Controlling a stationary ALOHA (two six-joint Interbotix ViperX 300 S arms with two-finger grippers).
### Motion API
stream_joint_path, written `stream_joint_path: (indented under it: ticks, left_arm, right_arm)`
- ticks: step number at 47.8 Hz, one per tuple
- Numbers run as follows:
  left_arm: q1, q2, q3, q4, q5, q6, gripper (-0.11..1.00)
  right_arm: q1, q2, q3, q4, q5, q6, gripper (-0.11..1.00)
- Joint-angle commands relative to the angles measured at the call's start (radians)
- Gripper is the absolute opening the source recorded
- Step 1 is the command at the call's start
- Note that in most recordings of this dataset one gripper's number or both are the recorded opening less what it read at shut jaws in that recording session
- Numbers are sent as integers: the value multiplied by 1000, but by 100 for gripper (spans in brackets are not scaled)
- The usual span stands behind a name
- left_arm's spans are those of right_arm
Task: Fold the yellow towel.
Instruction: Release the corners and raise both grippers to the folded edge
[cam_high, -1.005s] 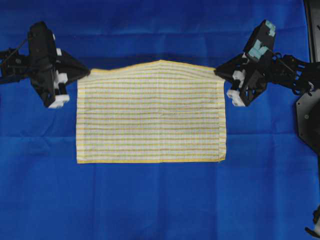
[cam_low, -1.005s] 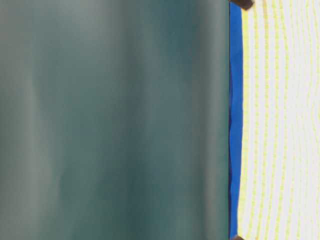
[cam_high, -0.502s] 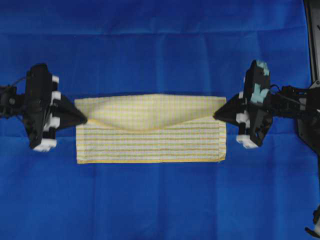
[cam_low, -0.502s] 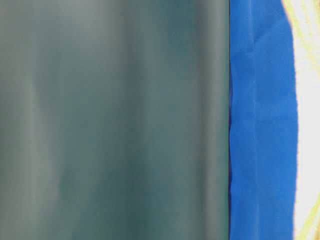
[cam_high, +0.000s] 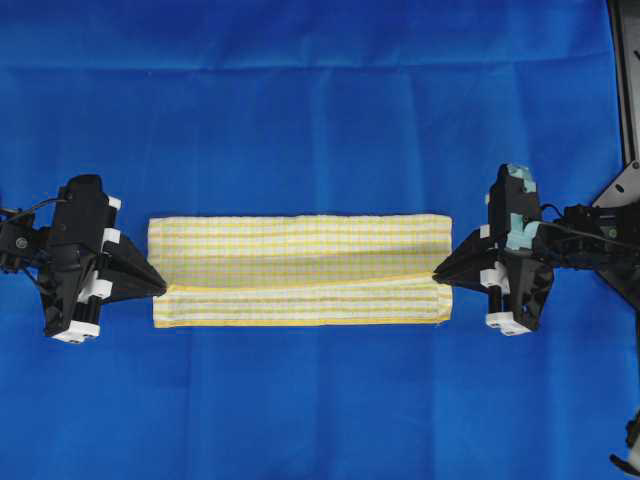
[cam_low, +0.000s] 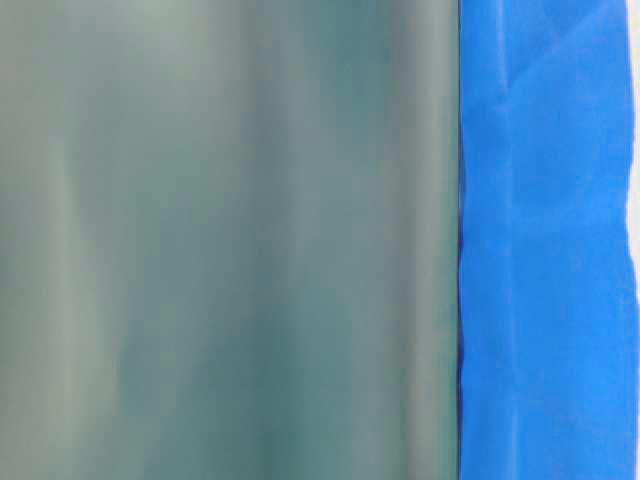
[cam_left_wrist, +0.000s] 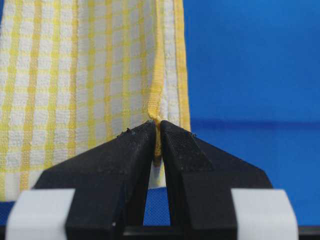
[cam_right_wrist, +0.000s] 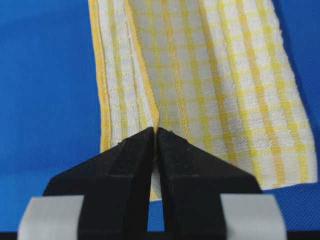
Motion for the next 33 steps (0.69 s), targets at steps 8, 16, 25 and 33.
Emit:
stream_joint_path:
  ticks: [8,16,25,33]
  left_arm:
    - [-3,8,-25,-3,-2,2,6]
    - [-3,14,-38,-3,15,-11,9]
    - [-3,8,-49,-2,54,-14,53]
    - [0,-12,-67,-3,84,5,72]
  right_arm:
    - [20,14,-25,2,3,-3,2]
    - [43,26,-40,2,18,-3,3]
    - [64,31,-54,2,18,-3,17]
    - [64,29,-55,2,15,-9,67]
